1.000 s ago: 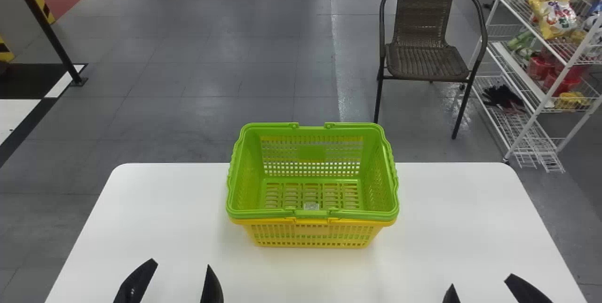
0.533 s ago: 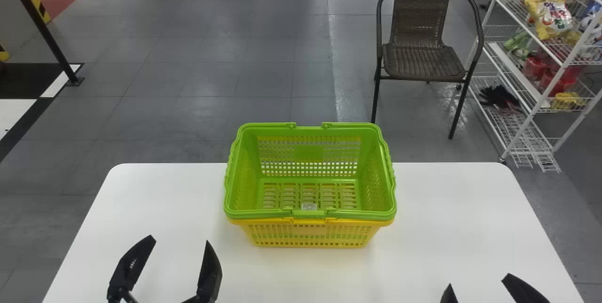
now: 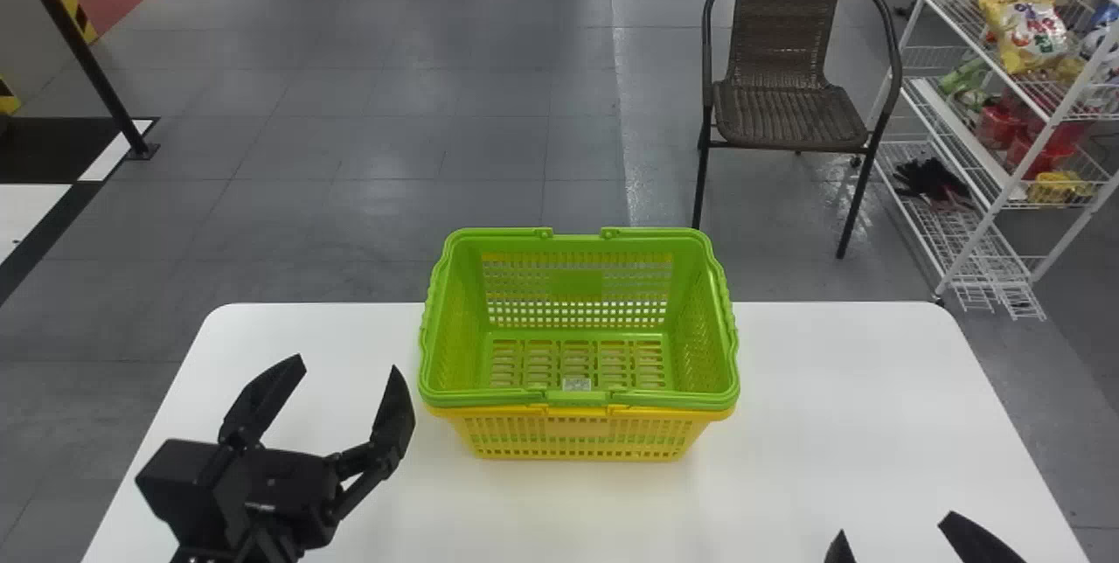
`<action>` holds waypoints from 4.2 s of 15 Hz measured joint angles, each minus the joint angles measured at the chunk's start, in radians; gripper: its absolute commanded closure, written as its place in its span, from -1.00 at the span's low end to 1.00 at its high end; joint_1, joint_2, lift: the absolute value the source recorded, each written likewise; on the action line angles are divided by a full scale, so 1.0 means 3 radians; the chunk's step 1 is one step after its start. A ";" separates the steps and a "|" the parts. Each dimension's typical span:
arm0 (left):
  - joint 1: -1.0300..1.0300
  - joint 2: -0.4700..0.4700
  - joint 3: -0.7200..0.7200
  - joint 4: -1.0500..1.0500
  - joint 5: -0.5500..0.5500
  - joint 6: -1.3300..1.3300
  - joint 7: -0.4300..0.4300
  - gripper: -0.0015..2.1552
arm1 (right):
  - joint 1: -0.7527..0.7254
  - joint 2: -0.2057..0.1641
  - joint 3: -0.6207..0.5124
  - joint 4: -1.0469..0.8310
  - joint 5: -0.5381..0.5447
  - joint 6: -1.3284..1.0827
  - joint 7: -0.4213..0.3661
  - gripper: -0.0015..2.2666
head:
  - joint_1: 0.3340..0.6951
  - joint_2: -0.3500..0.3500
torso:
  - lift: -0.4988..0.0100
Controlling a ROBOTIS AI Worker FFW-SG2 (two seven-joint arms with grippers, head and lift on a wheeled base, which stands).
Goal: Grasp handle with right gripper to insert into left gripper then lift and swing left to center
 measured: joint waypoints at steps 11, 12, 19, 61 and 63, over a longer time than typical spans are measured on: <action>-0.1230 -0.0004 0.0229 0.0271 0.0259 0.1829 -0.0898 -0.94 | 0.0046 0.0012 -0.0002 -0.0014 0.0014 -0.0018 0.0000 -0.89 | 1.00 0.03 | 0.96; -0.1372 -0.0004 0.0243 0.0357 0.0266 0.2025 -0.0979 -0.94 | 0.0055 0.0014 -0.0008 -0.0015 0.0015 -0.0025 -0.0001 -0.89 | 1.00 0.00 | 0.96; -0.2327 0.0006 0.0570 0.1074 0.0258 0.3367 -0.1793 -0.94 | 0.0073 0.0016 -0.0031 -0.0017 0.0015 -0.0048 -0.0005 -0.89 | 1.00 -0.04 | 0.96; -0.3372 0.0267 0.0682 0.2904 0.0760 0.3846 -0.2649 -0.94 | 0.0042 0.0018 -0.0125 0.0018 0.0003 -0.0086 -0.0033 -0.89 | 1.00 -0.19 | 0.96; -0.3403 0.0250 0.0649 0.2904 0.0777 0.3847 -0.2652 -0.94 | -0.0002 0.0020 -0.0151 0.0017 0.0003 -0.0065 -0.0042 -0.89 | 1.00 -0.23 | 0.96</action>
